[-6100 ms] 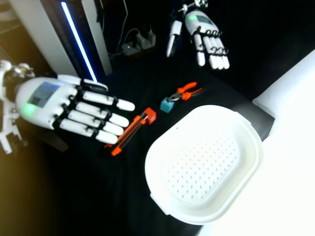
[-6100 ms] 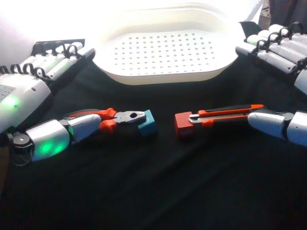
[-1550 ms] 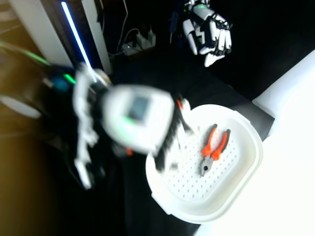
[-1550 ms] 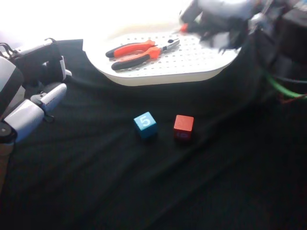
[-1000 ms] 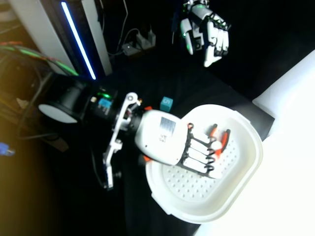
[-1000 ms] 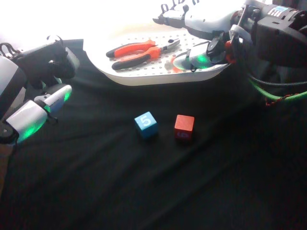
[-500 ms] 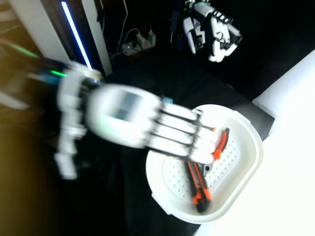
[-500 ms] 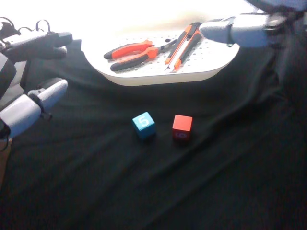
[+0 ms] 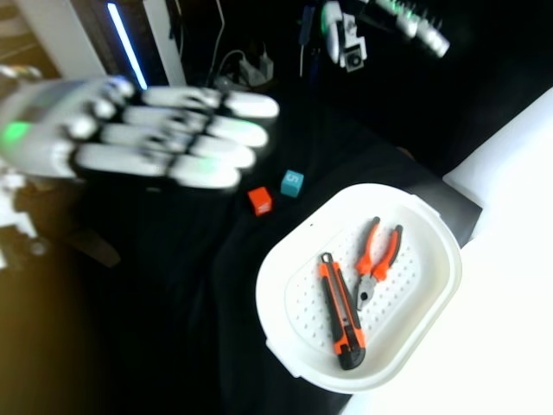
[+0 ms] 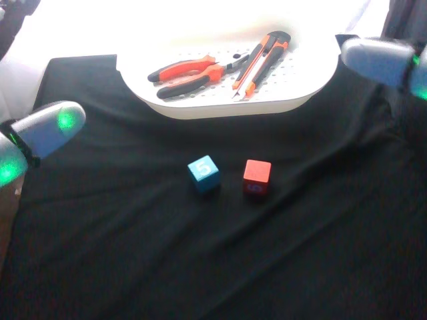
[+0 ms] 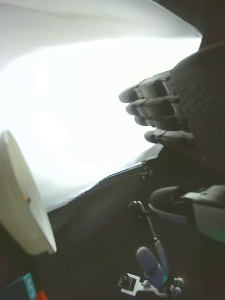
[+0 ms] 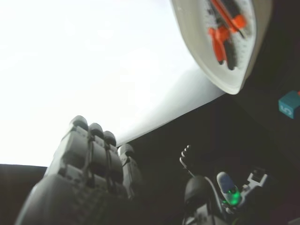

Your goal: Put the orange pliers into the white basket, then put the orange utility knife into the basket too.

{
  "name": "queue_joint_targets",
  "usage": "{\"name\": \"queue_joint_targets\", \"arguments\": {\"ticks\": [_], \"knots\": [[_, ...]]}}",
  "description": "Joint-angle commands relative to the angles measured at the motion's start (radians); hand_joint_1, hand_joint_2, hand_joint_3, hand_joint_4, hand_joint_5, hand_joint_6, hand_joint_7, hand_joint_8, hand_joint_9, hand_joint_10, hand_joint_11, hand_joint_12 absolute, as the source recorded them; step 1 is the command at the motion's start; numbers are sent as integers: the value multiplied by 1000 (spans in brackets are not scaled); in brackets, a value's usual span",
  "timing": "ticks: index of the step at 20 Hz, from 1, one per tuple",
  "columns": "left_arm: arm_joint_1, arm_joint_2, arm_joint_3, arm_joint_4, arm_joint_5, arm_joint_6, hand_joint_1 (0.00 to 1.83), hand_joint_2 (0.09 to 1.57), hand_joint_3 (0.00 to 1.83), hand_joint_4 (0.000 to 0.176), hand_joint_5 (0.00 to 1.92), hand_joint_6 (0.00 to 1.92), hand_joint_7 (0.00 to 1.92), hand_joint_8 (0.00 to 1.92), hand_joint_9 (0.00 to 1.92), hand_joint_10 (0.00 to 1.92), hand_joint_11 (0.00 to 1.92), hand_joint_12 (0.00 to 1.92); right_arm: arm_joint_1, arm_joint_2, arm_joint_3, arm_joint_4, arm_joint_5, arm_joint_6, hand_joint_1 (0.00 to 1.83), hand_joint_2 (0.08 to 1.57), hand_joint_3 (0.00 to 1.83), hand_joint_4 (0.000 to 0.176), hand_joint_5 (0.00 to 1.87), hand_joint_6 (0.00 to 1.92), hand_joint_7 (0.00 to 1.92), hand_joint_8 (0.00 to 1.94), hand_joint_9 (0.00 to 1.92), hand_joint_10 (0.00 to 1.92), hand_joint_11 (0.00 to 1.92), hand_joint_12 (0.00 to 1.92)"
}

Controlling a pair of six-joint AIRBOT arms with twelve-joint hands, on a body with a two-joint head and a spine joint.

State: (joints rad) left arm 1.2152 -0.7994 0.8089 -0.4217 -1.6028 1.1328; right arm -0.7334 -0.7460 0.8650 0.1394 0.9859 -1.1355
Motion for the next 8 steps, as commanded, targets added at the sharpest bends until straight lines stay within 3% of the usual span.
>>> {"name": "queue_joint_targets", "arguments": {"ticks": [1, 2, 3, 4, 5, 7, 8], "knots": [[-6, 7, 2, 12, -129, 0, 116, 1047, 0, 152, 0, 0, 0, 0, 0, 0, 0, 0, -10, 21, -15, 13, 196, 0, 153, 1193, 8, 146, 0, 0, 0, 0, 0, 0, 0, 0], [-6, 10, 1, 12, -129, 0, 120, 1034, 0, 160, 0, 0, 0, 0, 0, 0, 0, 0, -27, 35, -27, 22, 223, 0, 165, 1185, 3, 134, 0, 0, 0, 0, 0, 0, 0, 0], [-6, 12, 1, 11, -129, 0, 118, 1012, 0, 173, 0, 0, 0, 0, 0, 0, 0, 0, -54, 58, -45, 33, 268, 0, 175, 1163, 0, 134, 0, 0, 0, 0, 0, 0, 0, 0], [-6, 14, 1, 11, -129, 0, 107, 1015, 0, 175, 0, 0, 0, 0, 0, 0, 0, 0, -69, 72, -56, 39, 293, 0, 158, 1146, 0, 110, 0, 0, 0, 0, 0, 0, 8, 4], [-6, 19, 1, 11, -129, -1, 108, 1023, 0, 176, 0, 0, 0, 0, 0, 0, 0, 0, -83, 86, -67, 44, 324, 0, 146, 1126, 0, 114, 0, 0, 0, 0, 0, 0, 7, 4], [-6, 27, 0, 12, -129, -1, 117, 1037, 0, 176, 0, 0, 0, 0, 0, 0, 0, 0, -94, 101, -78, 51, 363, 0, 157, 1105, 0, 77, 0, 0, 0, 0, 0, 0, 0, 0], [-6, 33, 0, 14, -129, -1, 118, 1068, 6, 176, 0, 0, 0, 0, 0, 0, 0, 0, -98, 107, -82, 55, 389, 0, 160, 1120, 0, 39, 0, 0, 0, 0, 0, 0, 0, 0]]}}
